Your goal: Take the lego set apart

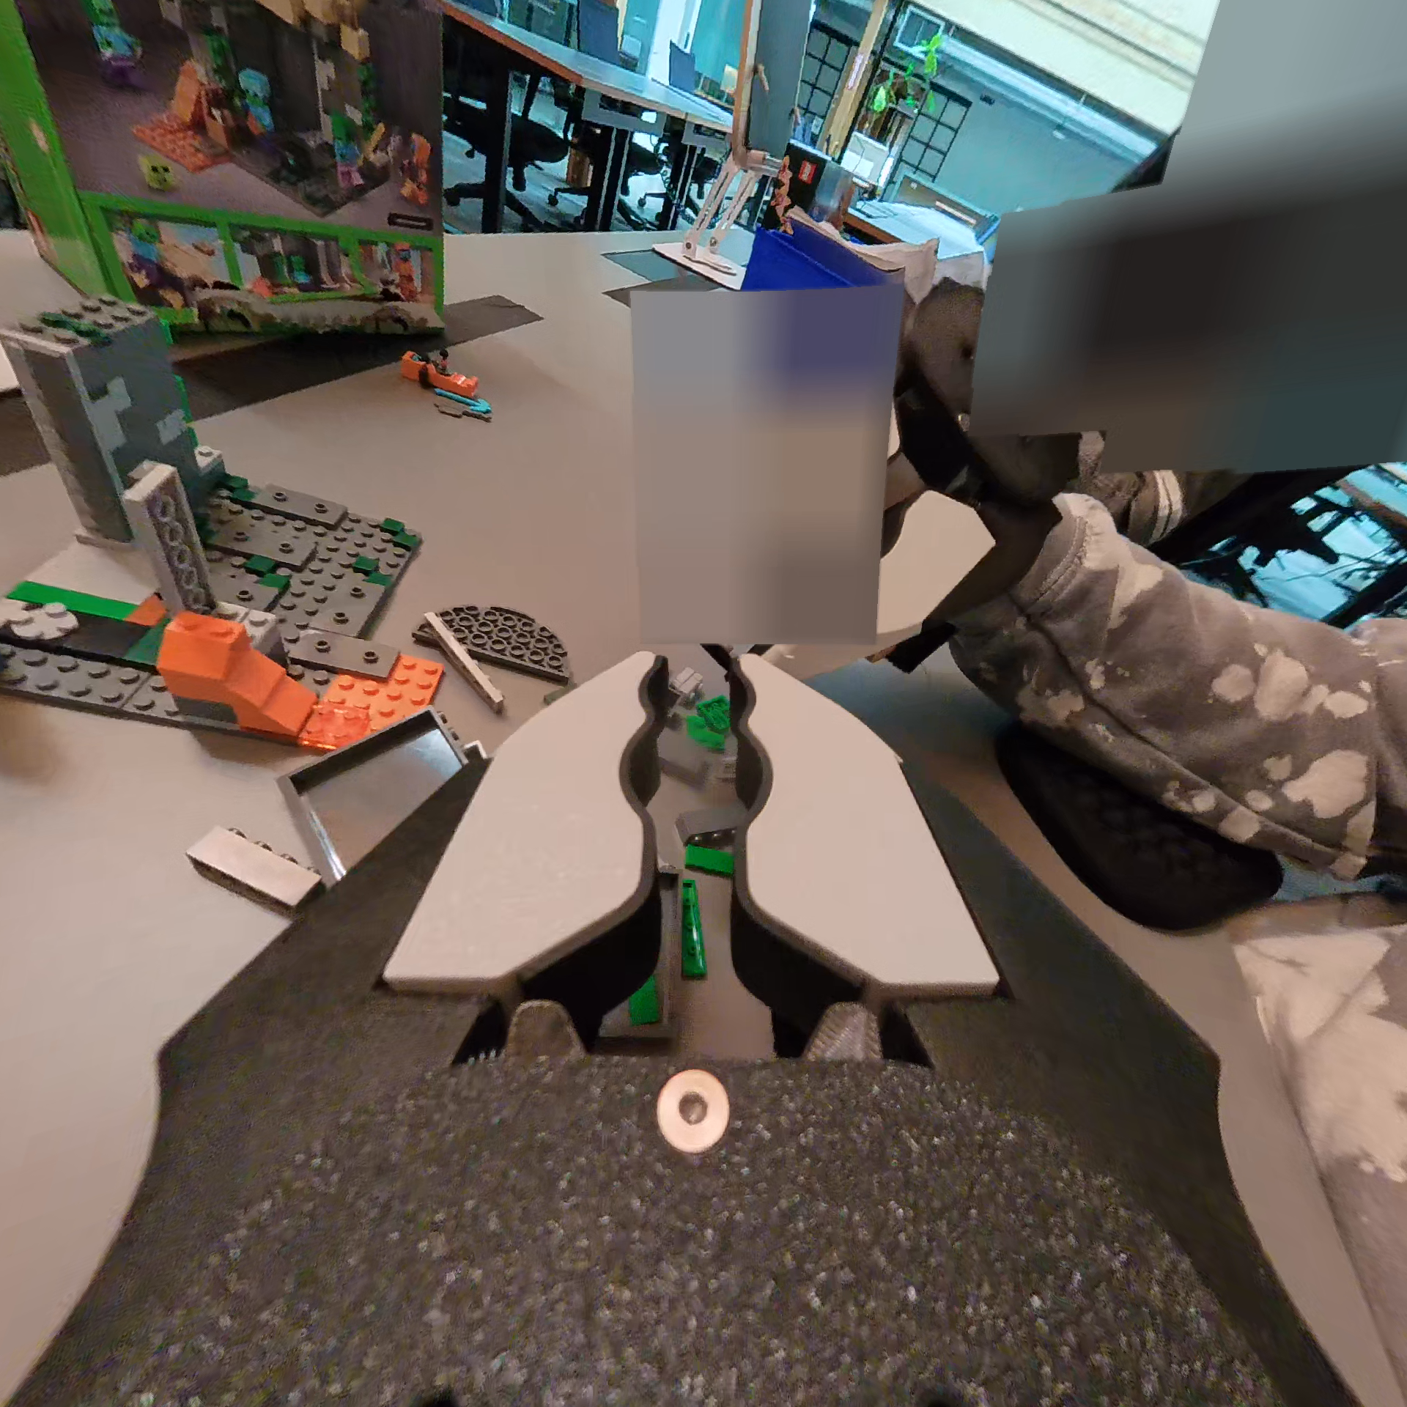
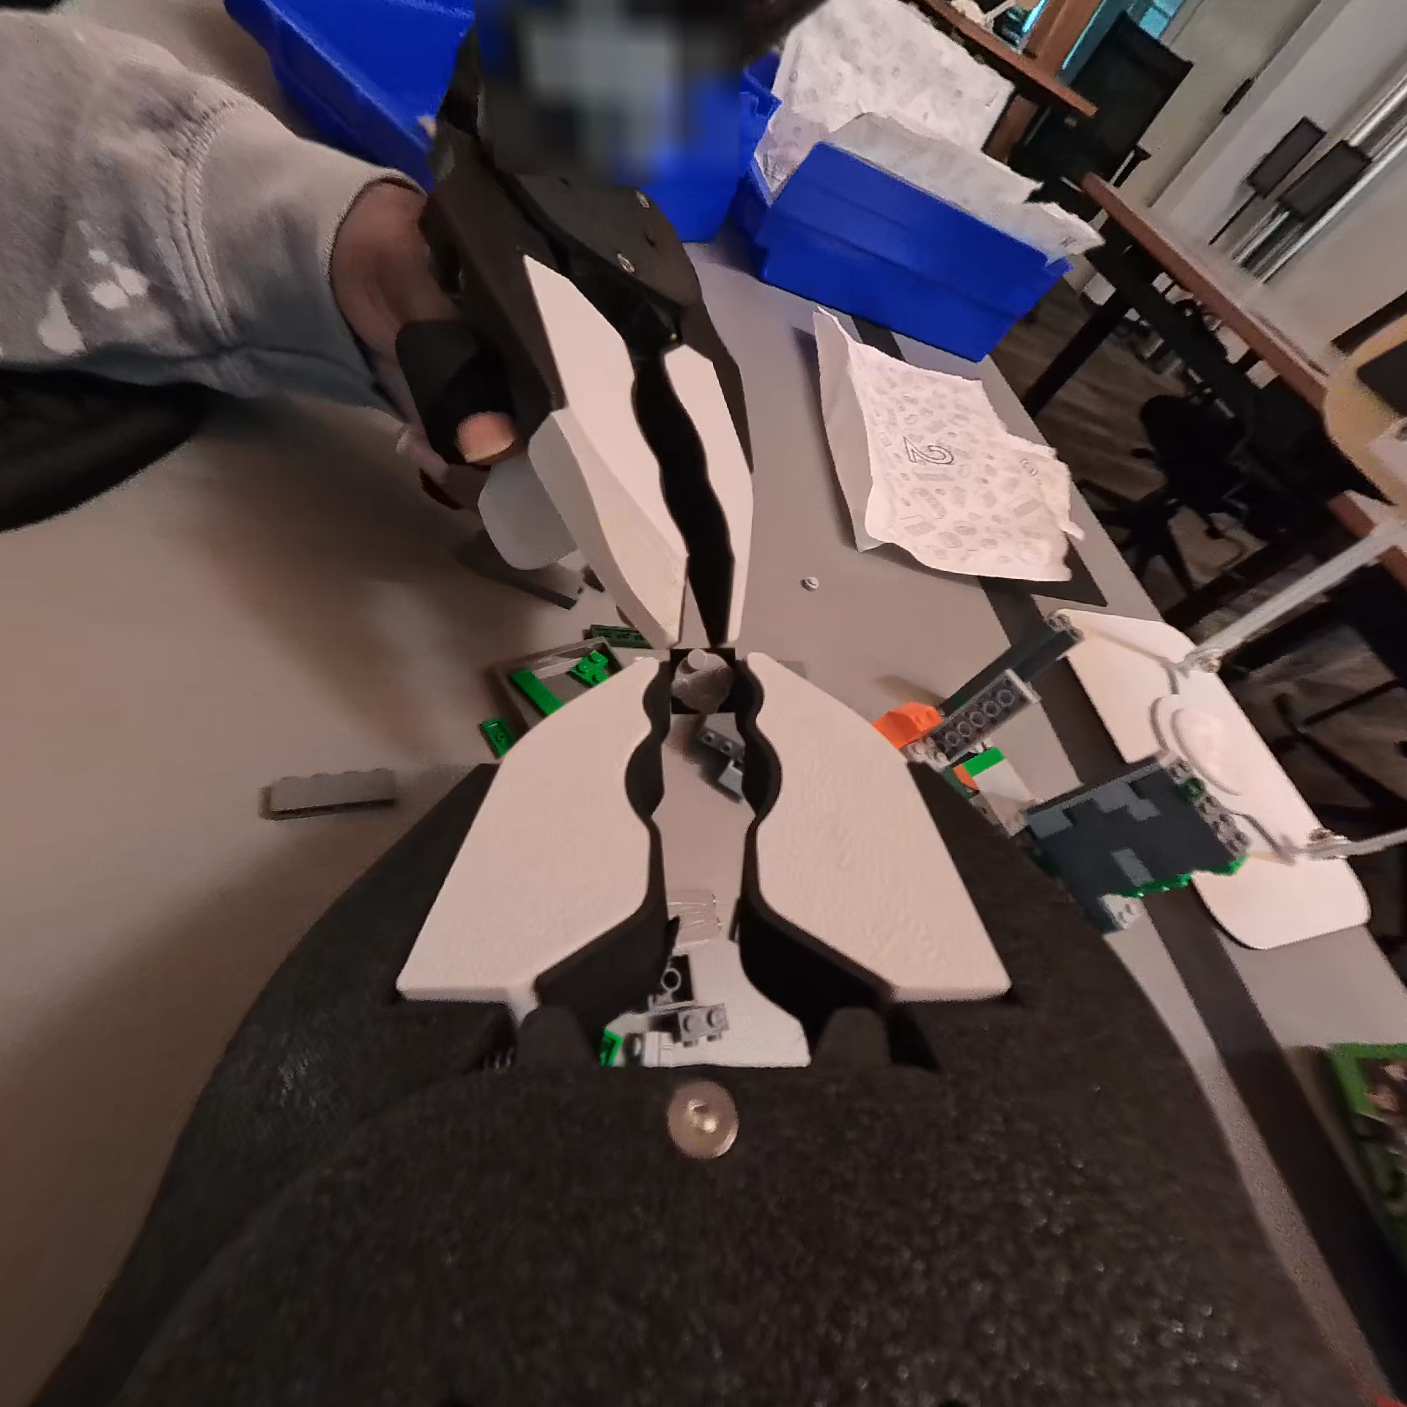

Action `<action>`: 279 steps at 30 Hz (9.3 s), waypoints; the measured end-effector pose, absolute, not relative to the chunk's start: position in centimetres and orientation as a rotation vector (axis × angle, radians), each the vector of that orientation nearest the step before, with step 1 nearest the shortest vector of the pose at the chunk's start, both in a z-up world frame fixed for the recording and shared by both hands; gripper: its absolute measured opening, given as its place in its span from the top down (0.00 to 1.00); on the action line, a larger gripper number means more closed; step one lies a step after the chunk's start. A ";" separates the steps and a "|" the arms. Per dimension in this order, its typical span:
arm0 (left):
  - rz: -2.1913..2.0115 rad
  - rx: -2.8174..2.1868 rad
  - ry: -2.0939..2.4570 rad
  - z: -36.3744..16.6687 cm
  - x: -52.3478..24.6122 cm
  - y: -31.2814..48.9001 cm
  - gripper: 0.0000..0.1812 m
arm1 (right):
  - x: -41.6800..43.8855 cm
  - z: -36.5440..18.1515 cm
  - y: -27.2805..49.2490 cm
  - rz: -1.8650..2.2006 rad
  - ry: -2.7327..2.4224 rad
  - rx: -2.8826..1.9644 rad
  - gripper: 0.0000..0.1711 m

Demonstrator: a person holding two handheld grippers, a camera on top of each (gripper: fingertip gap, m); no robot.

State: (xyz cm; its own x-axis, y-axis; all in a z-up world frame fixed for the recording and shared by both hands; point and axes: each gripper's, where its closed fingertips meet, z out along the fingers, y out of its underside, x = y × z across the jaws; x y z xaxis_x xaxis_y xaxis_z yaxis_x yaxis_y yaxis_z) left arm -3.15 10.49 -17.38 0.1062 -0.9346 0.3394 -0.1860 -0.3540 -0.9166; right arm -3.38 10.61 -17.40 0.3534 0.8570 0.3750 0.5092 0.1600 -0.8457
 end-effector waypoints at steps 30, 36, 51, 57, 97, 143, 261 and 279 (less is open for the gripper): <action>-0.954 -1.541 1.115 -16.3 -4.0 12.5 0.97 | -3.8 -17.0 11.3 0.496 -1.151 -1.565 0.89; -0.936 -1.416 1.247 -16.1 -3.3 10.4 0.97 | -3.7 -16.8 10.8 0.600 -1.137 -1.550 0.88; -1.023 -1.440 1.308 -16.8 -4.7 10.1 0.93 | -3.8 -17.4 10.4 0.335 -1.303 -1.468 0.99; -0.947 -1.406 1.349 -17.1 -4.6 10.0 0.93 | -4.0 -18.2 10.0 0.314 -1.372 -1.478 0.99; -0.945 -1.453 1.449 -17.7 -4.4 8.9 0.98 | -3.4 -18.2 9.0 0.588 -1.310 -1.580 1.00; -1.312 -1.834 0.995 -17.0 -4.9 12.1 0.98 | -4.8 -17.8 13.0 -0.074 -1.269 -1.430 1.00; -0.837 -1.409 1.185 -13.5 -4.7 11.2 0.98 | -4.6 -13.7 11.9 0.111 -1.096 -1.401 0.93; -0.454 -1.190 1.275 -13.3 -4.7 11.4 0.98 | -2.9 -11.9 11.2 0.306 -1.033 -1.396 0.87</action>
State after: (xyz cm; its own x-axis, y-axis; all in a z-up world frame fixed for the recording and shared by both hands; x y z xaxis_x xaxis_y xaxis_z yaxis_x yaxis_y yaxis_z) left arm -4.67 11.42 -13.35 0.3070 -0.8194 -0.4842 -0.3289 0.3860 -0.8618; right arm -2.88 11.15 -11.95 0.5554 0.7228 0.4112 0.3823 0.2172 -0.8982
